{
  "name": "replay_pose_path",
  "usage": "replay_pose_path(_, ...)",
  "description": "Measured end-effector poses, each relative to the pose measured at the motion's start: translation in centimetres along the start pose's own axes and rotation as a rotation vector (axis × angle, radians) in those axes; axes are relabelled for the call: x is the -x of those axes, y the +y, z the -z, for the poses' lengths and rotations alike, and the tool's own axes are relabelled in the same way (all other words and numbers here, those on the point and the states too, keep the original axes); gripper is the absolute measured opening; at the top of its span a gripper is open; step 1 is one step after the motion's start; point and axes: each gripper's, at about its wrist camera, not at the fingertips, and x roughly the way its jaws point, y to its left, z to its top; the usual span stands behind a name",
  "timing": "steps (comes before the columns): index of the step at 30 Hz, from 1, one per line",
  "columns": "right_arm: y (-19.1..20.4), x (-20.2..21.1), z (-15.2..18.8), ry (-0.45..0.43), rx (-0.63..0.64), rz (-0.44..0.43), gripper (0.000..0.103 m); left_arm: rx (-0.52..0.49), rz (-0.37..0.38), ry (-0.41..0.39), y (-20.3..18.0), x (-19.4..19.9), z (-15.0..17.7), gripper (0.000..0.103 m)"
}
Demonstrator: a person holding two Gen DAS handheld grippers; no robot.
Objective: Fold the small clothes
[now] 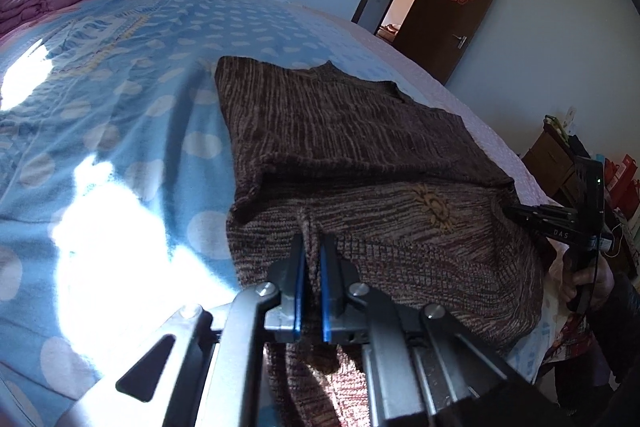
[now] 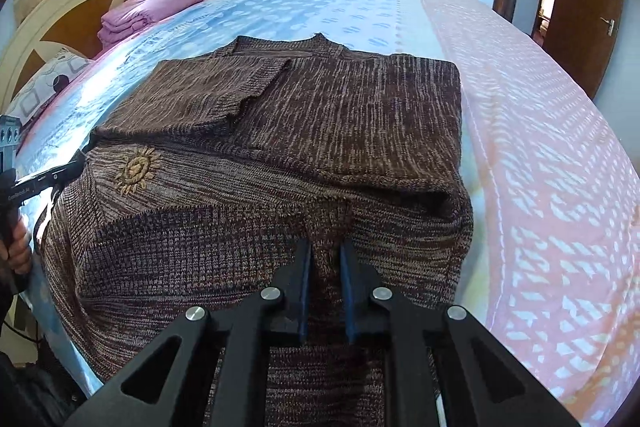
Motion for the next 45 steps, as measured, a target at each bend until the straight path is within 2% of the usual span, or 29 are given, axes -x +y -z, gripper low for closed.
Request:
replay_pose_path(2, 0.3, 0.8, -0.1, -0.011, -0.015, 0.002, 0.010, 0.004, -0.008, -0.018, -0.1, 0.5, -0.2, 0.005)
replay_pose_path(9, 0.5, 7.6, -0.8, -0.143, -0.023, 0.010, 0.010, 0.094, 0.061, -0.156, 0.4, 5.2, -2.4, 0.005)
replay_pose_path(14, -0.1, 11.5, -2.1, -0.260, -0.054, 0.038, 0.009, 0.089, 0.039, -0.216, -0.1, 7.0, -4.3, 0.005)
replay_pose_path(17, 0.0, 12.2, -3.1, -0.313, -0.056, 0.095, 0.009, 0.085, 0.006, -0.238, 0.0, 6.9, -5.4, 0.005)
replay_pose_path(27, -0.3, 9.5, -7.1, -0.344, -0.005, 0.246, 0.009, 0.124, -0.077, -0.233, 1.2, 3.5, -9.1, 0.005)
replay_pose_path(33, -1.4, 6.9, -10.6, -0.337, 0.014, 0.283, 0.009, 0.158, -0.106, -0.231, 2.6, 1.4, -12.1, 0.005)
replay_pose_path(36, -2.2, 5.2, -12.1, -0.333, 0.002, 0.284, 0.009, 0.197, -0.088, -0.223, 3.7, -0.1, -13.5, 0.005)
replay_pose_path(41, -3.6, 1.1, -14.4, -0.305, -0.021, 0.294, 0.009, 0.221, -0.122, -0.217, 5.2, -2.8, -15.5, 0.002)
replay_pose_path(45, -4.6, -2.3, -15.0, -0.267, -0.032, 0.315, 0.009, 0.262, -0.148, -0.214, 6.7, -4.6, -16.9, 0.002)
